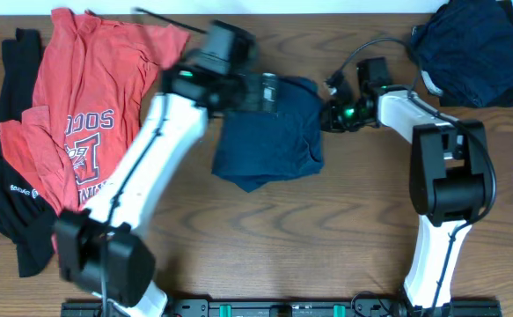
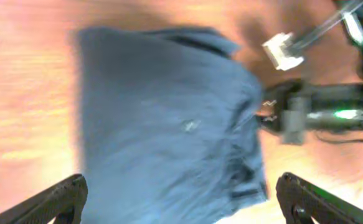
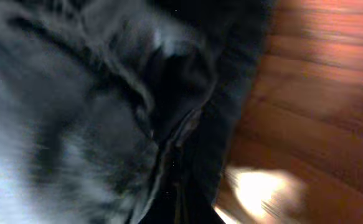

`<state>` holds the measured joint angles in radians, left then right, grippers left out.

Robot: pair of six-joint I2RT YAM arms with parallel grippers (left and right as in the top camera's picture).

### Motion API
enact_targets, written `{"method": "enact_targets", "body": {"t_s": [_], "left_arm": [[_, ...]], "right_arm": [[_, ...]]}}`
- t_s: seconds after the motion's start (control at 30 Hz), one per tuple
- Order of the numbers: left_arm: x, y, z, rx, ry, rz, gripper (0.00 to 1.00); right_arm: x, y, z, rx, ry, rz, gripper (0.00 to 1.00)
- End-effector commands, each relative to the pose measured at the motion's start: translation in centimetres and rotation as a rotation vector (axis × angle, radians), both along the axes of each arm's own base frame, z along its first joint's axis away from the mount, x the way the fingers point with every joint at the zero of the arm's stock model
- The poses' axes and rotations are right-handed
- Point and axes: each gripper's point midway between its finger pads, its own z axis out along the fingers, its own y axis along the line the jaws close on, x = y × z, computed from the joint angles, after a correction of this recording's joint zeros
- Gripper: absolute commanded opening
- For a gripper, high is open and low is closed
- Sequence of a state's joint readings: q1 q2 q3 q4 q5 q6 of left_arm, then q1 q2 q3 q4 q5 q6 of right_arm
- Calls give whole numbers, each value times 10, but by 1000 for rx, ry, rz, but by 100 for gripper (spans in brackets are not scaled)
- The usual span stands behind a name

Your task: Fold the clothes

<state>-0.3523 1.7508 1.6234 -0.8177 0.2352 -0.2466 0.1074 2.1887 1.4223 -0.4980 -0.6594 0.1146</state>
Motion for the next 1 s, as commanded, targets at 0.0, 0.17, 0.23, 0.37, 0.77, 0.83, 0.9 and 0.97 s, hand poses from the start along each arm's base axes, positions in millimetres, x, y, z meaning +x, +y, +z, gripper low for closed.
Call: {"method": "enact_targets", "body": {"t_s": [0.0, 0.17, 0.23, 0.37, 0.77, 0.83, 0.9, 0.97], "left_arm": [[-7, 32, -18, 72, 79, -2, 98], [-26, 59, -47, 118, 226, 34, 98], [-32, 63, -58, 136, 249, 14, 98], [-44, 73, -79, 185, 292, 24, 98], [-50, 79, -101, 208, 310, 33, 98], [-46, 79, -100, 201, 297, 42, 98], [-42, 79, -99, 194, 282, 55, 98], [-38, 80, -99, 193, 270, 78, 98]], "right_arm": [[10, -34, 28, -103, -64, -82, 2], [7, -53, 54, -194, -92, -124, 22], [4, -55, 58, -207, -91, -123, 39], [-4, -54, 57, -212, -72, -97, 67], [-20, -17, 57, -182, -69, 22, 88], [-23, -8, 56, -184, -70, 44, 88], [-26, -1, 55, -198, -73, 62, 86], [-28, 3, 52, -231, -78, 73, 86]]}}
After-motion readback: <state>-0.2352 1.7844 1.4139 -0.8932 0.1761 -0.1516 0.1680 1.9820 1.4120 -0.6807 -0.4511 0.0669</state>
